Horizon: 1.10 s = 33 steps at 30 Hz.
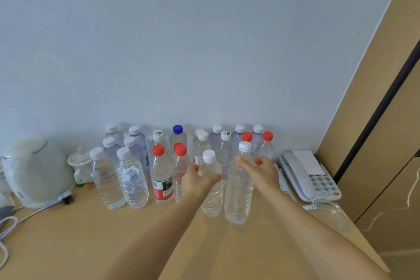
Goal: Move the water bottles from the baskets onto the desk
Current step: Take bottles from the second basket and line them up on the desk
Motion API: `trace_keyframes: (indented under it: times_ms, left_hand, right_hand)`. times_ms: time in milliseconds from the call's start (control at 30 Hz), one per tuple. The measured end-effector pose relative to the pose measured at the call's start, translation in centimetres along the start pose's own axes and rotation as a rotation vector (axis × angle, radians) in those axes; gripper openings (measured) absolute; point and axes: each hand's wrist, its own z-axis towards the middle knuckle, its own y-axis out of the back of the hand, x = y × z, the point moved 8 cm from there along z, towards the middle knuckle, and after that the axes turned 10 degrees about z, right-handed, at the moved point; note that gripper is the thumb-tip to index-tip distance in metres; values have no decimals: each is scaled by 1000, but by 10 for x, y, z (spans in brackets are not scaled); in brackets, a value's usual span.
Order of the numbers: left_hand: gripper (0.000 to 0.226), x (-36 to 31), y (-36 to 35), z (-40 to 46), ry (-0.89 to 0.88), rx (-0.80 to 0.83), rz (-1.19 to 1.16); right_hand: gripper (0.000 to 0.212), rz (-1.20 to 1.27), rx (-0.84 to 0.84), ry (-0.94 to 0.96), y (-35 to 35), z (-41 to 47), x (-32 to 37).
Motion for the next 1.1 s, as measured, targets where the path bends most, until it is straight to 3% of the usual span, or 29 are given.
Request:
trace_keyframes:
  times_ms: [133,467,733,933,1100]
  left_hand:
    - [64,-3,-13,1,23,-64,-12]
    - [55,2,-19,16,108,-144,-17]
    - [55,8,-27,32,119,-191,-56]
    - [71,7,-38,41,58,-172,-78]
    - [78,7,-40,45,-28,-132,59]
  right_hand:
    - [43,-161,56,70,-13,12,-2]
    - [36,-26,24,4,-31,38,-17]
    - [41,-54,67,69,-52,47,-19]
    - [45,-122,93,100,-56,50,-18]
    - [46,-153,125,140,-56,50,-18]
